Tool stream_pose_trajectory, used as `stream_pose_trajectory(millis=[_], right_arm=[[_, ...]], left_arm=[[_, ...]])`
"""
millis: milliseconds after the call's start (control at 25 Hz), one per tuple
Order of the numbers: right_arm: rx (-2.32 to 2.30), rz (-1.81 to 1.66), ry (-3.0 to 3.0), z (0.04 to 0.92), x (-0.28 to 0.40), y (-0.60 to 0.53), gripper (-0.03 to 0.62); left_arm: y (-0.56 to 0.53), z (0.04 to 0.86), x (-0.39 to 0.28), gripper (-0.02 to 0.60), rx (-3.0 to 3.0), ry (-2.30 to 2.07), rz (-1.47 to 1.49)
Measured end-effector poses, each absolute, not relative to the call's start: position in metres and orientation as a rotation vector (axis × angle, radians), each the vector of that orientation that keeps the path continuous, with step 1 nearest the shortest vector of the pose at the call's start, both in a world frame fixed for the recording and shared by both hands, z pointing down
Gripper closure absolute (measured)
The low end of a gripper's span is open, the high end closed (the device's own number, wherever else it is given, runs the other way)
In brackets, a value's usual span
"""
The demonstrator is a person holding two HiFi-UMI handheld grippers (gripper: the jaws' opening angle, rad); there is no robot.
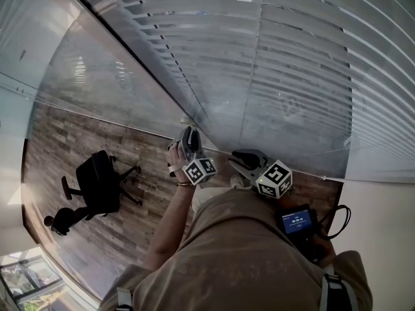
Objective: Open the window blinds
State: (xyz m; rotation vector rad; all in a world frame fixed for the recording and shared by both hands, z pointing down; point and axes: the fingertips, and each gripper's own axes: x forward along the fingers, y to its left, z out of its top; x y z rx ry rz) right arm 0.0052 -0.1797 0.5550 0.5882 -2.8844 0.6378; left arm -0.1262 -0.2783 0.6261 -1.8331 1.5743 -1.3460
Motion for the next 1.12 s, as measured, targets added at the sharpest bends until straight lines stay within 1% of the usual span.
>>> stream_pose_trajectory(millis=[80, 120, 200, 280, 400, 520, 600, 640, 680, 720, 840, 920, 1000, 1040, 1120], right_arm=[[0.593, 0.641, -2.885, 0.556, 0.007, -0.18, 0.491], [0.594, 0.642, -2.886, 0.556, 0.007, -0.18, 0.491], [0.598, 0.648, -2.888, 0.555, 0.008, -0.18, 0.491], [0.6, 0.656, -2.888, 0.556, 0.008, -0.181, 0.491], [0.597, 0.661, -2.89, 0.556, 0.008, -0.18, 0.491], [0.585, 0.66, -2.892, 0.555, 0.006, -0.179, 0.491], [0.582, 0.659, -2.892, 0.552, 0.003, -0.18, 0.491], [0.583, 0.66, -2.89, 0.55, 0.002, -0.181, 0.491], [0.585, 0.661, -2.889, 0.55, 0.002, -0.181, 0.491], [0.585, 0.66, -2.888, 0.55, 0.002, -0.181, 0.491], [0.584, 0.658, -2.89, 0.553, 0.005, -0.179, 0.491], [0.583, 0.662, -2.891, 0.555, 0.005, -0.176, 0.491], [0.584, 0.662, -2.89, 0.556, 0.004, -0.176, 0.491], [0.586, 0.657, -2.889, 0.555, 0.004, -0.177, 0.491], [0.59, 0.645, -2.889, 0.553, 0.003, -0.181, 0.491]], left_arm=[[-0.277, 0.63, -0.125, 0.437, -2.057, 1.63, -1.254], [-0.276, 0.631, -0.125, 0.413, -2.218, 1.695, -1.167], [-0.274, 0.628, -0.129, 0.363, -2.548, 1.871, -0.9], [-0.274, 0.623, -0.134, 0.354, -2.802, 2.031, -0.581], [-0.275, 0.623, -0.138, 0.354, -3.06, 2.155, -0.149], [-0.281, 0.625, -0.142, 0.36, -3.202, 2.216, 0.193], [-0.284, 0.621, -0.142, 0.4, -3.267, 2.204, 0.337], [-0.286, 0.617, -0.141, 0.436, -3.284, 2.186, 0.357], [-0.286, 0.615, -0.139, 0.446, -3.276, 2.178, 0.309], [-0.286, 0.615, -0.139, 0.446, -3.236, 2.175, 0.176], [-0.282, 0.621, -0.135, 0.446, -2.877, 2.062, -0.545], [-0.28, 0.625, -0.131, 0.446, -2.535, 1.915, -0.925], [-0.279, 0.628, -0.129, 0.446, -2.326, 1.824, -1.071], [-0.28, 0.628, -0.129, 0.446, -2.321, 1.814, -1.063], [-0.282, 0.621, -0.13, 0.445, -2.483, 1.834, -0.909]])
